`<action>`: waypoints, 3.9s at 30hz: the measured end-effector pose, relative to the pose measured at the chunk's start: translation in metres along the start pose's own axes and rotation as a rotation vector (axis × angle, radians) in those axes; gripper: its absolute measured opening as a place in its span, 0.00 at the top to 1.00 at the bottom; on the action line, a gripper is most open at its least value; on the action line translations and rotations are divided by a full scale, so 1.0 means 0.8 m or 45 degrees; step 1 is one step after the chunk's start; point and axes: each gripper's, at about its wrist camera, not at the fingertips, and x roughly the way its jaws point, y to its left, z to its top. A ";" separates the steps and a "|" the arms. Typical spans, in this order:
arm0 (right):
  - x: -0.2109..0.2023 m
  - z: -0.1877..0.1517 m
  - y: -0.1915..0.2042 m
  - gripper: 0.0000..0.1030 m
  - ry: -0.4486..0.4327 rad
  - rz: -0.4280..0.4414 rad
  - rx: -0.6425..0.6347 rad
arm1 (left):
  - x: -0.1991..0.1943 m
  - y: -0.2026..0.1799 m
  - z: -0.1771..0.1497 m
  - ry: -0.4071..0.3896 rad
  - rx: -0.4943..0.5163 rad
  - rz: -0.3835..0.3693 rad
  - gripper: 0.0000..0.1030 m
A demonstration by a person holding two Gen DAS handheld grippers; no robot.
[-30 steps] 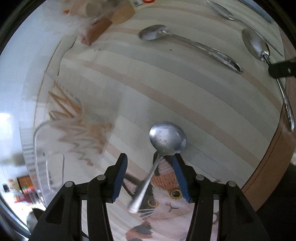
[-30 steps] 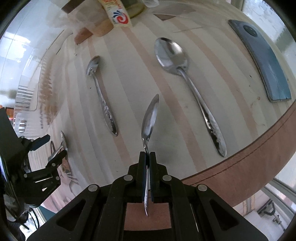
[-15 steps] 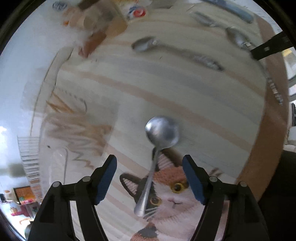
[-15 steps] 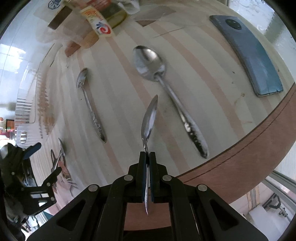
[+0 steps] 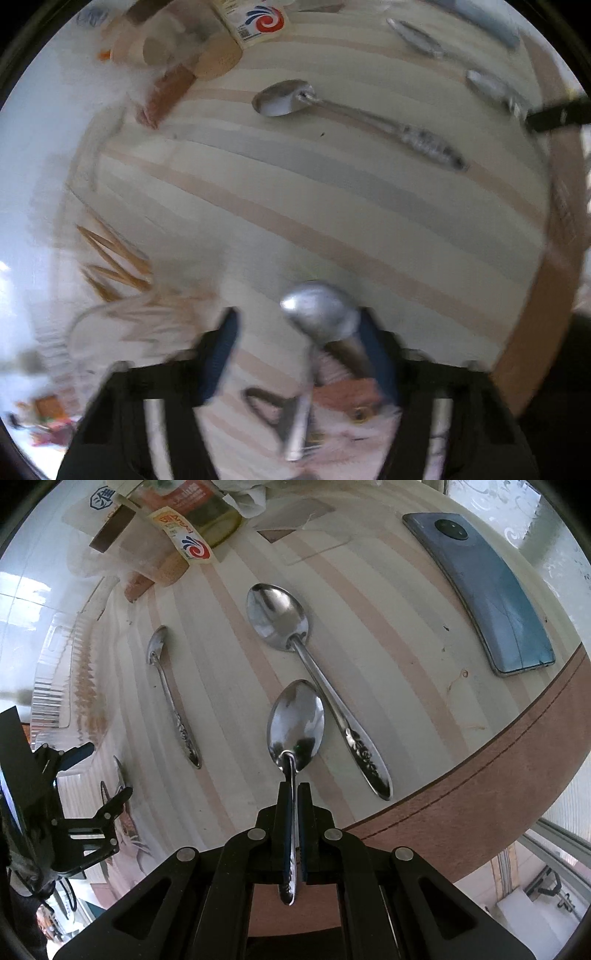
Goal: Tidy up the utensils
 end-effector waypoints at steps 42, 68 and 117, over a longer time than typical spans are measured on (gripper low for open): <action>-0.020 0.001 -0.030 0.97 -0.025 0.105 0.115 | -0.013 0.021 -0.042 -0.036 -0.601 -0.151 1.00; 0.029 0.016 0.038 0.95 0.038 0.020 0.049 | -0.003 0.040 -0.133 -0.010 -1.021 -0.233 0.61; 0.053 -0.040 0.123 0.95 0.089 -0.359 -0.416 | -0.014 0.052 -0.354 -0.132 -1.305 0.009 0.00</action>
